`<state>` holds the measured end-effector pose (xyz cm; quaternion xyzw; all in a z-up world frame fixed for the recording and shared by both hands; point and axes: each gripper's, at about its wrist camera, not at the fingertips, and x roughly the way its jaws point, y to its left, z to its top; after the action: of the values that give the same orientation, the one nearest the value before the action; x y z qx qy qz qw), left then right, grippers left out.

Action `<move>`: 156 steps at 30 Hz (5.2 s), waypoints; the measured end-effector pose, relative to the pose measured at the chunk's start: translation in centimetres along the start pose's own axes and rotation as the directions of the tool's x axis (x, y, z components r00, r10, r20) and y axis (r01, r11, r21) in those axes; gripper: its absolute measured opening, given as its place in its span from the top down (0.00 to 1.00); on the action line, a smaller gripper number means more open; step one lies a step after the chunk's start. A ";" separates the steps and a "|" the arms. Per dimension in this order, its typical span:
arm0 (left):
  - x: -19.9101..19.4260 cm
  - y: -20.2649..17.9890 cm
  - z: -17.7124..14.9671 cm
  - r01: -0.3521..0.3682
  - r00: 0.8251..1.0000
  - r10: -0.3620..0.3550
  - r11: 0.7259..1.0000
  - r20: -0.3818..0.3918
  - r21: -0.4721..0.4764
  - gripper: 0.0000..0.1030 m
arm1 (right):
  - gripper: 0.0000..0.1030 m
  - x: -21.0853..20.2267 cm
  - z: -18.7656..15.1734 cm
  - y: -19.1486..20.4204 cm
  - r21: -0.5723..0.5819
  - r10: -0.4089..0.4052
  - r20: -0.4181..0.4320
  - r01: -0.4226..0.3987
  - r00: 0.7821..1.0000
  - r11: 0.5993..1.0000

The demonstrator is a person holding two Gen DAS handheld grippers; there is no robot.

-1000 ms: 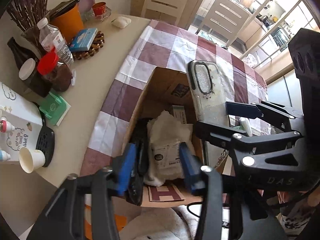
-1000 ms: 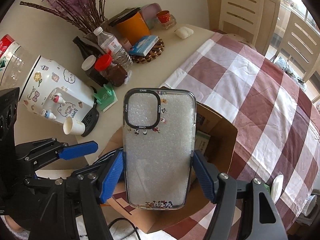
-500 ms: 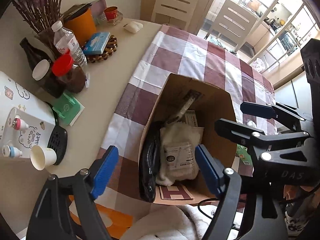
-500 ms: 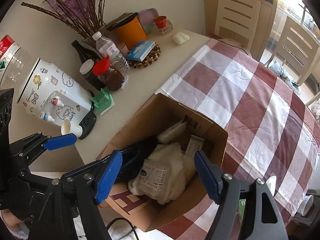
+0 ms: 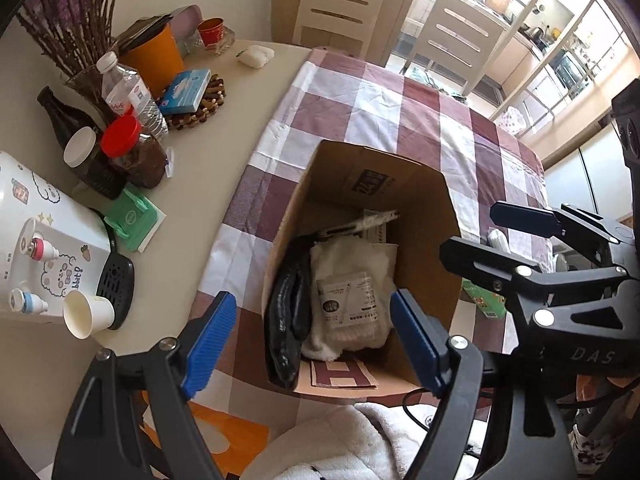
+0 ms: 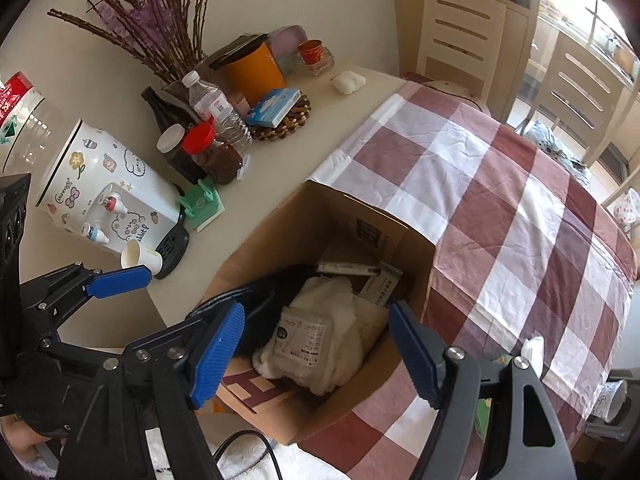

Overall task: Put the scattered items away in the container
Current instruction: 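Move both open tools from the box toward the green BRICKS box and white packet, then grasp the green BRICKS box with the left tool while the right tool grasps the bagged white packet, then carry the BRICKS box with the left tool and the packet with the right tool over the box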

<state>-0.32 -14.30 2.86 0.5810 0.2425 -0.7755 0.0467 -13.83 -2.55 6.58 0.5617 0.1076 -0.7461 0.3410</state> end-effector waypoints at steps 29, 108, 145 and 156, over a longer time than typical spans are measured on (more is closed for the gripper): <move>1.6 -13.7 -3.9 0.065 0.993 -0.032 0.952 -0.113 0.300 0.22 | 0.25 -6.0 -10.9 -9.9 0.286 -0.137 0.046 0.118 0.990 0.951; 25.7 -33.5 -3.8 0.074 0.936 -0.020 0.987 -0.352 0.143 0.04 | 0.77 -1.7 -19.7 -38.2 0.805 -0.023 0.206 -0.156 0.978 0.572; 24.1 -31.4 -8.5 0.051 0.958 0.100 0.862 -0.267 0.504 0.10 | 0.76 -2.7 -26.9 -33.6 0.809 -0.006 0.153 -0.122 0.988 0.575; 19.1 -29.4 -7.8 0.020 0.979 0.081 0.877 -0.188 0.481 0.19 | 0.76 -2.9 -24.7 -28.7 0.739 0.025 0.153 -0.132 0.988 0.661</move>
<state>-9.98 18.88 -7.00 0.6541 0.0369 -0.7473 -0.1115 -12.61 33.38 -5.71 0.6063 -0.2542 -0.7440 0.1190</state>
